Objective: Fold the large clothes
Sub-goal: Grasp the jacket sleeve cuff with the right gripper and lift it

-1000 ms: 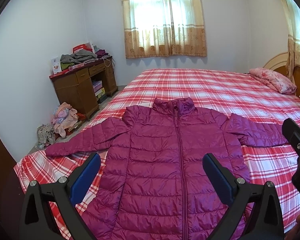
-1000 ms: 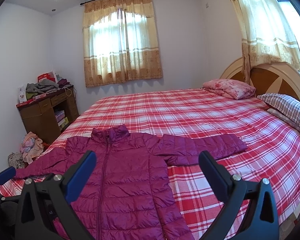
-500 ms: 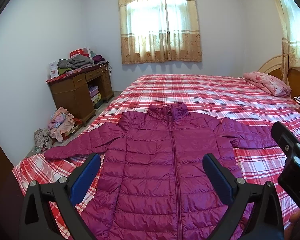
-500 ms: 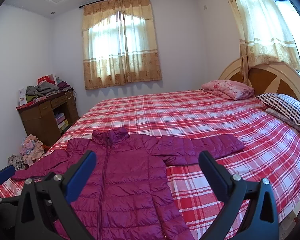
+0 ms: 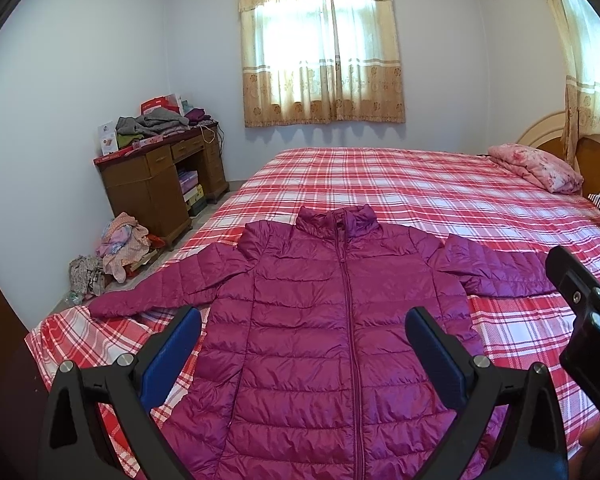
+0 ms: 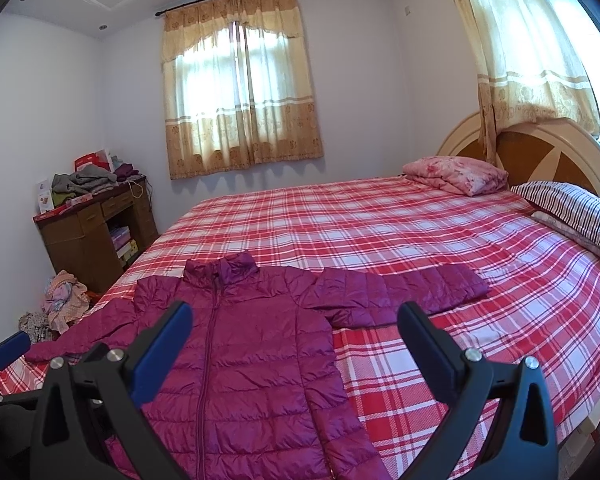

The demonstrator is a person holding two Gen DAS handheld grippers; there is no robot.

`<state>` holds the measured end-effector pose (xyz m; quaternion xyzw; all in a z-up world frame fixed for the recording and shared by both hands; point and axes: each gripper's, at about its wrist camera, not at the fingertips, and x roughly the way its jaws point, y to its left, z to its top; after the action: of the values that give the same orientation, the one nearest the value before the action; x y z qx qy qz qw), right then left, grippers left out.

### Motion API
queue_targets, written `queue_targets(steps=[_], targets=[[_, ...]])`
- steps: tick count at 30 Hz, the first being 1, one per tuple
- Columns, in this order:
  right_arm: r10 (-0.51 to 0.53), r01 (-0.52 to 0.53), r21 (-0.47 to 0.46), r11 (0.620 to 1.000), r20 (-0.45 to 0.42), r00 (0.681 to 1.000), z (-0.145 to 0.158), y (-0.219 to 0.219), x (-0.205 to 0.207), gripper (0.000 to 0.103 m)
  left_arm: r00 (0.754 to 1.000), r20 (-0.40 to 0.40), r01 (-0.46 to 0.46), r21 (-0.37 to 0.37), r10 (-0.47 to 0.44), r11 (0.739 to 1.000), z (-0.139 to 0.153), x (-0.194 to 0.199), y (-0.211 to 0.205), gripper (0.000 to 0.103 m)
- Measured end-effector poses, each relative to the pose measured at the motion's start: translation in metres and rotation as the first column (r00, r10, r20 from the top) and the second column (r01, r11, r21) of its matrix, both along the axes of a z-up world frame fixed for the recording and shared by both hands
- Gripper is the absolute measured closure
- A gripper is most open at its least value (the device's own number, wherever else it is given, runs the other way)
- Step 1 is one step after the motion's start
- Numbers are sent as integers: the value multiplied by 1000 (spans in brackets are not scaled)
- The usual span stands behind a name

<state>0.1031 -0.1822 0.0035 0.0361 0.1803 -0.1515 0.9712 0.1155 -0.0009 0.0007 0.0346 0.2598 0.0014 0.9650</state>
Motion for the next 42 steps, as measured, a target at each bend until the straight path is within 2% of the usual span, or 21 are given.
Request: queue_targets(steps=[3, 7, 9, 12, 14, 15, 16, 18, 20, 23, 24, 27, 29, 30, 31, 32, 34, 36, 38, 40, 42], targets=[[1, -1, 25, 1000, 8, 1000, -1, -5, 1, 0, 1000, -12, 3, -2, -3, 1000, -3, 3, 1, 1], [1, 2, 92, 996, -34, 999, -14, -40, 14, 0, 989, -141, 41, -92, -54, 995, -21, 32, 16, 1], [-28, 36, 119, 992, -66, 997, -25, -71, 21, 0, 982, -183, 32, -105, -51, 994, -32, 47, 26, 1], [-134, 155, 227, 962, -105, 985, -38, -148, 26, 0, 976, -218, 4, -74, -20, 997, -44, 73, 43, 1], [-204, 232, 303, 924, -119, 972, -46, -198, 25, 0, 975, -220, -26, -59, 12, 998, -47, 89, 55, 1], [-259, 289, 351, 891, -132, 957, -52, -232, 25, 1, 976, -217, -46, -54, 33, 997, -49, 100, 63, 1], [-292, 328, 376, 866, -150, 944, -56, -255, 26, 5, 975, -216, -62, -53, 49, 997, -50, 108, 68, 1], [-354, 407, 465, 787, -201, 914, -76, -310, 29, 12, 972, -219, -98, -52, 84, 994, -58, 130, 78, 1], [-371, 467, 533, 706, -283, 885, -108, -346, 41, 14, 966, -239, -119, -63, 101, 991, -71, 152, 88, 1], [-375, 537, 578, 614, -384, 844, -154, -373, 62, 16, 960, -252, -139, -65, 119, 988, -92, 177, 97, 1], [-374, 543, 595, 593, -394, 840, -164, -379, 69, 16, 957, -260, -150, -57, 131, 987, -99, 182, 98, 1], [-389, 564, 608, 559, -408, 826, -185, -392, 90, 18, 941, -293, -192, -53, 169, 980, -121, 199, 105, 1], [-428, 590, 551, 589, -407, 807, -187, -390, 104, 18, 934, -304, -219, -71, 188, 973, -135, 205, 109, 1], [-438, 601, 510, 615, -413, 799, -186, -386, 111, 26, 932, -306, -226, -78, 193, 971, -140, 206, 111, 1], [-439, 605, 474, 639, -421, 794, -186, -382, 117, 49, 931, -305, -234, -85, 199, 969, -147, 208, 112, 1], [-433, 609, 441, 660, -439, 787, -188, -378, 121, 60, 930, -305, -239, -83, 204, 967, -152, 210, 113, 1], [-433, 609, 385, 693, -453, 779, -194, -378, 131, 71, 928, -310, -242, -73, 208, 968, -163, 213, 113, 1], [-425, 589, 330, 737, -451, 785, -196, -376, 136, 77, 930, -311, -220, -54, 193, 974, -175, 215, 109, 1], [-413, 572, 309, 759, -450, 792, -197, -377, 139, 85, 940, -286, -201, -18, 187, 979, -184, 215, 103, 1], [-402, 555, 306, 774, -441, 803, -189, -376, 141, 90, 945, -269, -197, -22, 184, 980, -188, 212, 103, 1], [-405, 523, 257, 813, -395, 824, -169, -363, 148, 91, 946, -272, -199, -51, 178, 979, -189, 212, 107, 1]])
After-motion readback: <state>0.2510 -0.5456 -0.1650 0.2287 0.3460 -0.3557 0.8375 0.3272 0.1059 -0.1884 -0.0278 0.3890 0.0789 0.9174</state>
